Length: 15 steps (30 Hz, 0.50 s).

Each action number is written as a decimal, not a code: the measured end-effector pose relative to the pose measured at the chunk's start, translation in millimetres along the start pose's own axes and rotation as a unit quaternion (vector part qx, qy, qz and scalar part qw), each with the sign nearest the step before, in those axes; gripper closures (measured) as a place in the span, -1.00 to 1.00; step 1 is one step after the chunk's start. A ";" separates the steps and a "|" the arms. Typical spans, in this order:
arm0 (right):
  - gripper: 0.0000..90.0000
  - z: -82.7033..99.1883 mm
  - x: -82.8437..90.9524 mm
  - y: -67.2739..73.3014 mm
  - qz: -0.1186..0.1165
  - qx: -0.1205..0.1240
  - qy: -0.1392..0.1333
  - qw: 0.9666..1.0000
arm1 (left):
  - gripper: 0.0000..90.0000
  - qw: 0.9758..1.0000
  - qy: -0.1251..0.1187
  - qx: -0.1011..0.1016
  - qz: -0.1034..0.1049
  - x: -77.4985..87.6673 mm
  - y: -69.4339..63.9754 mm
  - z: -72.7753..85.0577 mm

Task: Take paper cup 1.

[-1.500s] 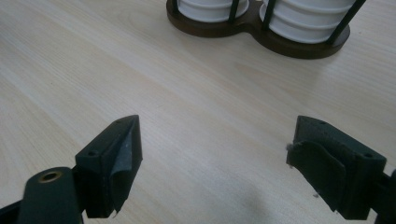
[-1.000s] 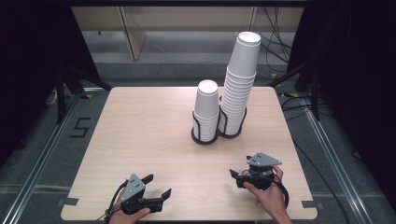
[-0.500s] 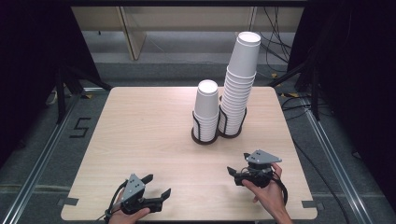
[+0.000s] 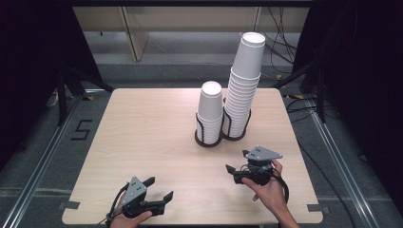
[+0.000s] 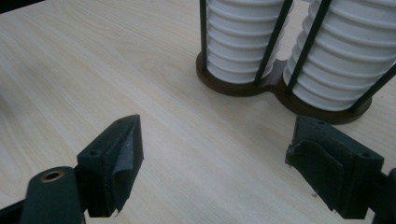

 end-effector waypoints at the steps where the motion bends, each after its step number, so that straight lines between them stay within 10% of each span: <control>1: -0.60 -4.6 -0.2 0.0 -0.005 0.011 -0.001 1.000 | -0.68 1.000 -0.003 0.001 0.002 -0.7 0.1 -0.2; 15: -0.63 -50.4 1.9 3.1 -0.016 0.020 -0.031 0.999 | -0.68 1.000 0.000 0.003 0.002 -1.2 0.1 0.9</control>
Point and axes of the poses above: each handheld gripper's, and its own axes: x roughly backward along the jaws, z roughly out of its underside, y roughly to its left, the point moved 8 cm from there along -x, roughly forward along the jaws, and after that the axes turned 9 degrees about -z, right-handed, at the moved point
